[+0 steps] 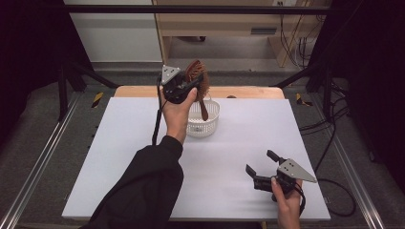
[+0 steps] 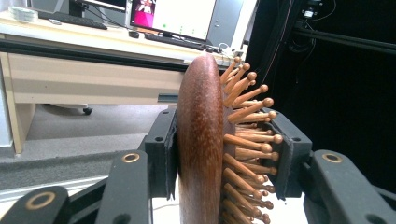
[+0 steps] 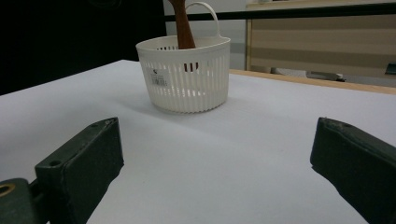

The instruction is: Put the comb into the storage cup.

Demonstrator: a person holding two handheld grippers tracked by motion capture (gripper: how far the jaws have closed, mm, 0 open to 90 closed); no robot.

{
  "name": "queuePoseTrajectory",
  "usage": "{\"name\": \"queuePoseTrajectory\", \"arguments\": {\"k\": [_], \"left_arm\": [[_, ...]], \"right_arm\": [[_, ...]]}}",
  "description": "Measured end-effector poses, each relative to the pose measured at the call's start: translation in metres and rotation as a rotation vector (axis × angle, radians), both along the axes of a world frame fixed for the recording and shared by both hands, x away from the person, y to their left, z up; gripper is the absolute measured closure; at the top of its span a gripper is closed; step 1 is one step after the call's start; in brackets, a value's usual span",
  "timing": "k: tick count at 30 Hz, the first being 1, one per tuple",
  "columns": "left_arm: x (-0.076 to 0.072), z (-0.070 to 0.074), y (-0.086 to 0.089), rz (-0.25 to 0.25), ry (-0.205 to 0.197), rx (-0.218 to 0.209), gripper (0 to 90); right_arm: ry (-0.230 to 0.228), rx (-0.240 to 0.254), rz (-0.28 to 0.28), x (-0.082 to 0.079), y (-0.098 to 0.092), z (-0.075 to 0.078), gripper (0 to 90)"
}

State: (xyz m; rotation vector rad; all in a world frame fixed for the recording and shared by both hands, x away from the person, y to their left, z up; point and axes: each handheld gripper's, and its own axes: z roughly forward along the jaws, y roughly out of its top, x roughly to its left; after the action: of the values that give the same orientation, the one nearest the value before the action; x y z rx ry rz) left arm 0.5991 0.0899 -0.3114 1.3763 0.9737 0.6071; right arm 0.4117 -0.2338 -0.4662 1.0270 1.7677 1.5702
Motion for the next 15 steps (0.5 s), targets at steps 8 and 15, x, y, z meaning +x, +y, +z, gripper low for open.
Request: {"name": "queuePoseTrajectory", "arguments": {"k": [8,15], "left_arm": [[0.0004,-0.0019,-0.0011,0.001,0.001,0.009,50.8],[0.0009,-0.0047,-0.0012,0.000,0.005,0.014,50.8]], "right_arm": [[-0.002,-0.001,0.000,0.0002,-0.0004,-0.0001,3.1],[-0.001,0.000,0.001,0.0002,-0.0003,-0.0001,3.1]]}}
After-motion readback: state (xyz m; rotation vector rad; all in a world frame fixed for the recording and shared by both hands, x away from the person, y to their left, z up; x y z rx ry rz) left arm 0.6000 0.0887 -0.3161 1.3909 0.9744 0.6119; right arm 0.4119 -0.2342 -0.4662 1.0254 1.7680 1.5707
